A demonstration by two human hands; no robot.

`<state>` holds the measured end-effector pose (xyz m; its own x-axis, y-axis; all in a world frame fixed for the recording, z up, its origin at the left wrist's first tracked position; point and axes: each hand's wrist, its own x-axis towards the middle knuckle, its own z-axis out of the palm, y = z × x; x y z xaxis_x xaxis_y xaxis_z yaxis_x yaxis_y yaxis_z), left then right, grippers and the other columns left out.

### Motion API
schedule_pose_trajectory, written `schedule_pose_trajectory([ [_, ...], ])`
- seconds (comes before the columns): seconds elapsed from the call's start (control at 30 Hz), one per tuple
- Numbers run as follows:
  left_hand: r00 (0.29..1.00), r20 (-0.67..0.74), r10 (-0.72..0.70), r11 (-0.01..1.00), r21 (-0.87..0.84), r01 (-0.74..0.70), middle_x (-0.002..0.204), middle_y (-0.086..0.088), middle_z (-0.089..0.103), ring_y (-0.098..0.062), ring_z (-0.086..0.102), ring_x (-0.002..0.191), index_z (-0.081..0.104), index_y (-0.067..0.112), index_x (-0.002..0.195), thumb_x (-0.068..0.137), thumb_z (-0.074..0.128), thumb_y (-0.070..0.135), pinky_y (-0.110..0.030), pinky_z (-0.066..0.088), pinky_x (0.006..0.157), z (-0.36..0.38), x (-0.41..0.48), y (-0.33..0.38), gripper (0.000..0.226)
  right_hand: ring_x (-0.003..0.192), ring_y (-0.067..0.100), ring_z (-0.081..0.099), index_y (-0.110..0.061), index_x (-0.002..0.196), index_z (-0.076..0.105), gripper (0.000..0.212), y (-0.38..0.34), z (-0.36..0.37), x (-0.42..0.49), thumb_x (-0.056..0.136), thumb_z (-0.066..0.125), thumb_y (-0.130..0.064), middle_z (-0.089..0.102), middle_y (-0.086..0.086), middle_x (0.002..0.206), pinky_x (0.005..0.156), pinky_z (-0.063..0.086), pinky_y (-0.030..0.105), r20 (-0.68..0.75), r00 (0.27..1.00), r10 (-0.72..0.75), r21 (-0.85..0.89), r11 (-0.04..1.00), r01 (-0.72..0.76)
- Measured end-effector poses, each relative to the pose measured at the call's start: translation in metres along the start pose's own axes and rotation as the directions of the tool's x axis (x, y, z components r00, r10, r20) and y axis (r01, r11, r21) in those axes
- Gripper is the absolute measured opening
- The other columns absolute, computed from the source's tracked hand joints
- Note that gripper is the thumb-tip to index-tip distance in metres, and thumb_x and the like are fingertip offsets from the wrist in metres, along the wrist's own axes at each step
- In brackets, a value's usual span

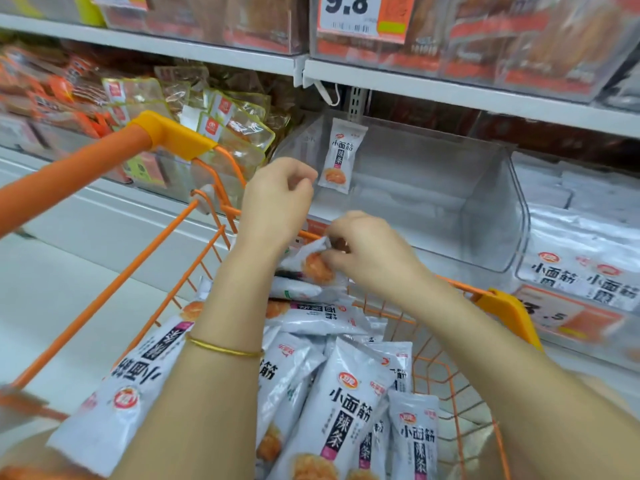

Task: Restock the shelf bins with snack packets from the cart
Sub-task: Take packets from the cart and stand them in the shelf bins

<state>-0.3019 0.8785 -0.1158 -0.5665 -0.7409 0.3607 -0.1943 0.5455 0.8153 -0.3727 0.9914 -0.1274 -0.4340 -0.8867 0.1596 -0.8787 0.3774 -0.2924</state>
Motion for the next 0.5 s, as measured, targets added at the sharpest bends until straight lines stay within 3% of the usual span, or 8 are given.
schedule_pose_trajectory([
  [0.07, 1.0, 0.019, 0.003, 0.999, -0.047, -0.002, 0.086, 0.01, 0.061, -0.007, 0.056, 0.084, 0.067, 0.015, 0.091, 0.09, 0.05, 0.017, -0.024, 0.044, 0.079, -0.001, -0.001, 0.003, 0.017, 0.084, 0.027, 0.053, -0.016, 0.071, 0.047, 0.017, 0.008, -0.018, 0.0, 0.085, 0.056, -0.019, 0.051, 0.004, 0.081, 0.07, 0.043, 0.038, -0.072, 0.995, 0.067, 0.068, 0.996, -0.063],
  [0.13, 0.998, 0.059, -0.009, 0.996, -0.087, 0.014, 0.094, -0.003, 0.065, -0.012, 0.056, 0.089, 0.067, 0.008, 0.091, 0.094, 0.048, 0.025, -0.028, 0.042, 0.079, -0.001, -0.002, 0.005, 0.026, 0.079, 0.029, 0.054, -0.007, 0.077, 0.05, 0.013, 0.018, -0.035, -0.002, 0.088, 0.051, -0.014, 0.053, 0.01, 0.079, 0.068, 0.044, 0.039, -0.159, 0.974, 0.159, 0.209, 0.97, -0.124],
  [0.2, 0.992, 0.125, -0.018, 0.99, -0.139, 0.035, 0.098, -0.007, 0.066, -0.014, 0.056, 0.09, 0.068, 0.009, 0.092, 0.096, 0.044, 0.034, -0.027, 0.042, 0.075, 0.0, -0.006, 0.008, 0.035, 0.076, 0.029, 0.059, -0.001, 0.085, 0.051, 0.011, 0.027, -0.044, -0.004, 0.091, 0.047, -0.01, 0.055, 0.009, 0.081, 0.06, 0.053, 0.039, -0.192, 0.95, 0.248, 0.411, 0.899, -0.151],
  [0.3, 0.977, 0.211, -0.031, 0.988, -0.141, 0.062, 0.09, 0.004, 0.065, -0.008, 0.058, 0.084, 0.067, 0.01, 0.098, 0.094, 0.044, 0.044, -0.025, 0.042, 0.075, 0.004, -0.009, 0.011, 0.041, 0.067, 0.022, 0.063, -0.005, 0.089, 0.053, 0.009, 0.036, -0.043, -0.006, 0.094, 0.046, -0.009, 0.059, 0.007, 0.082, 0.053, 0.056, 0.033, -0.17, 0.909, 0.38, 0.648, 0.738, -0.187],
  [0.37, 0.984, 0.177, -0.023, 0.991, -0.126, 0.046, 0.094, 0.015, 0.061, 0.002, 0.055, 0.089, 0.064, 0.018, 0.106, 0.092, 0.049, 0.045, -0.02, 0.044, 0.081, 0.008, -0.009, 0.011, 0.034, 0.066, 0.02, 0.065, -0.002, 0.093, 0.054, 0.01, 0.039, -0.039, -0.006, 0.095, 0.045, -0.008, 0.062, 0.01, 0.081, 0.056, 0.058, 0.036, -0.136, 0.895, 0.426, 0.745, 0.639, -0.191],
  [0.43, 0.995, 0.094, -0.035, 0.994, -0.096, 0.044, 0.113, 0.009, 0.06, -0.007, 0.053, 0.108, 0.057, 0.022, 0.12, 0.087, 0.052, 0.054, -0.031, 0.044, 0.095, 0.012, -0.007, 0.008, 0.047, 0.068, 0.021, 0.068, 0.004, 0.098, 0.054, 0.014, 0.041, -0.035, -0.006, 0.096, 0.046, -0.008, 0.066, 0.016, 0.088, 0.059, 0.06, 0.038, -0.107, 0.888, 0.447, 0.816, 0.55, -0.179],
  [0.5, 0.995, 0.043, -0.086, 0.99, -0.106, 0.09, 0.12, 0.001, 0.059, -0.017, 0.051, 0.115, 0.054, 0.02, 0.122, 0.077, 0.048, 0.065, -0.041, 0.043, 0.099, 0.013, -0.005, 0.006, 0.064, 0.079, 0.032, 0.068, 0.003, 0.096, 0.055, 0.015, 0.045, -0.033, -0.005, 0.095, 0.049, -0.01, 0.066, 0.023, 0.095, 0.068, 0.058, 0.048, -0.116, 0.879, 0.462, 0.849, 0.505, -0.153],
])
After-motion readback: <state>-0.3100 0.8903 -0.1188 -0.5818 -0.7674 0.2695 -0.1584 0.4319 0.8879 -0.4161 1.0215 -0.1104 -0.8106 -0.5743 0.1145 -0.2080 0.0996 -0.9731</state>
